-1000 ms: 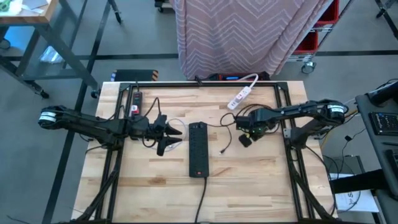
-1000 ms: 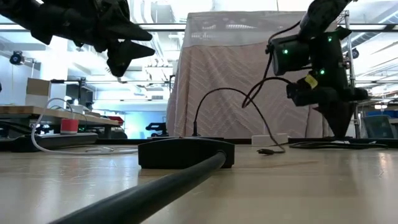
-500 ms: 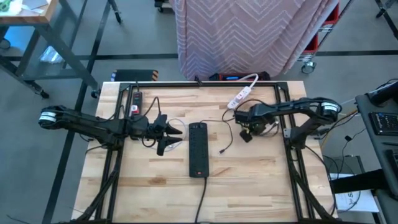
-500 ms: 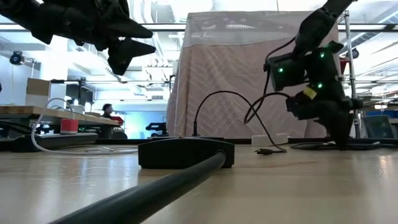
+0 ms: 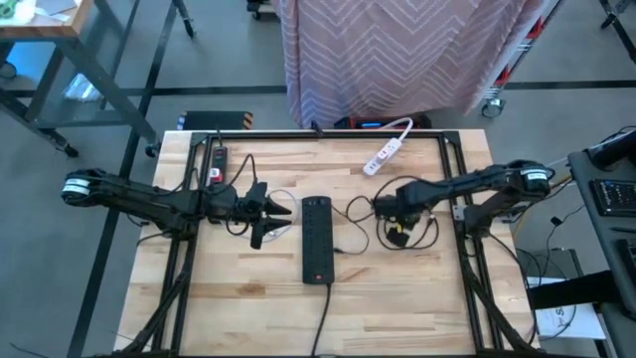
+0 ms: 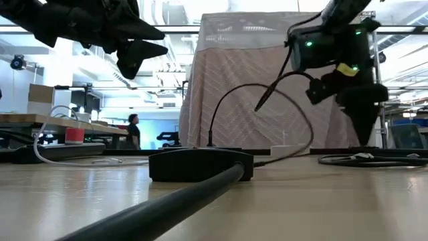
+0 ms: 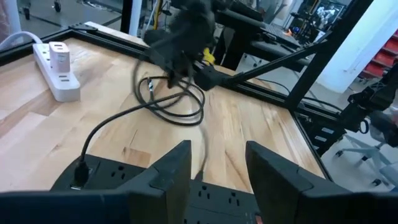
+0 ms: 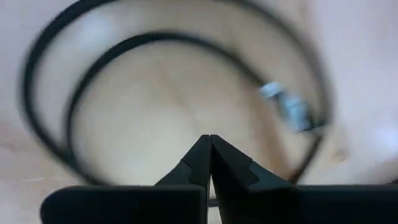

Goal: Insert USB
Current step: Insert the black charger cable into the pink charger adapter

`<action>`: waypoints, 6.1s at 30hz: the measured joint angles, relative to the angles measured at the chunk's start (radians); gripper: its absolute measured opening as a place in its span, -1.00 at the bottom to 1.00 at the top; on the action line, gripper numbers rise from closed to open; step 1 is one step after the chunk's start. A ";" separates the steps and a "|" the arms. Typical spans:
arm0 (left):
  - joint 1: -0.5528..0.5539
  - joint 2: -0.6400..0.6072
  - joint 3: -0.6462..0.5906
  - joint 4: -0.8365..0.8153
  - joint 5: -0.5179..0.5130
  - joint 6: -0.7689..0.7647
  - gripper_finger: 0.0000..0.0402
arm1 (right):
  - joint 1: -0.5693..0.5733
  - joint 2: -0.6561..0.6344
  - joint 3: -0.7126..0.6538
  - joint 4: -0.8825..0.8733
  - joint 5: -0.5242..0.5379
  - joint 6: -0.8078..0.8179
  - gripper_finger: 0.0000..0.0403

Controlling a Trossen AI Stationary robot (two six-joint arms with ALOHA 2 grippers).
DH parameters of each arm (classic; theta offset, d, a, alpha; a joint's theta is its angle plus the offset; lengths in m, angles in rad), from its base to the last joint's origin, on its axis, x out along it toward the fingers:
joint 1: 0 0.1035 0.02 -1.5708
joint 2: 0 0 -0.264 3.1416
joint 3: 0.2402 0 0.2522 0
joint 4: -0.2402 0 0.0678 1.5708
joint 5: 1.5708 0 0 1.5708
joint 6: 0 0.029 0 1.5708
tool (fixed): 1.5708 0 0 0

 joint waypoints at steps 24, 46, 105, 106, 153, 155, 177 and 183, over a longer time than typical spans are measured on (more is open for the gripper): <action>0.000 0.000 0.016 -0.001 -0.001 -0.030 -0.38 | -0.260 0.141 -0.011 -0.010 -0.009 -0.769 -0.40; -0.002 -0.008 0.017 -0.003 0.018 -0.051 -0.39 | -0.260 0.236 0.027 -0.019 -0.021 -0.834 -0.93; -0.048 -0.042 0.017 -0.002 0.060 -0.022 -0.51 | -0.442 -0.410 0.330 0.437 -0.546 0.387 -0.97; -0.048 -0.042 0.017 -0.003 0.060 -0.025 -0.50 | -0.442 -0.410 0.330 0.428 -0.536 0.321 -0.97; 0.485 0.017 0.014 0.047 0.203 0.467 -0.70 | -0.522 -0.069 -0.580 1.837 0.167 -0.271 -0.97; 0.546 0.055 0.015 0.115 0.295 0.484 -0.75 | -0.526 -0.044 -0.567 1.843 0.183 -0.291 -0.97; 0.685 0.301 0.258 -0.114 0.559 0.662 -0.99 | -0.538 -0.076 -0.586 1.792 0.188 -0.289 -0.97; 0.685 0.301 0.258 -0.102 0.559 0.657 -0.98 | -0.538 -0.078 -0.589 1.754 0.169 -0.301 -0.97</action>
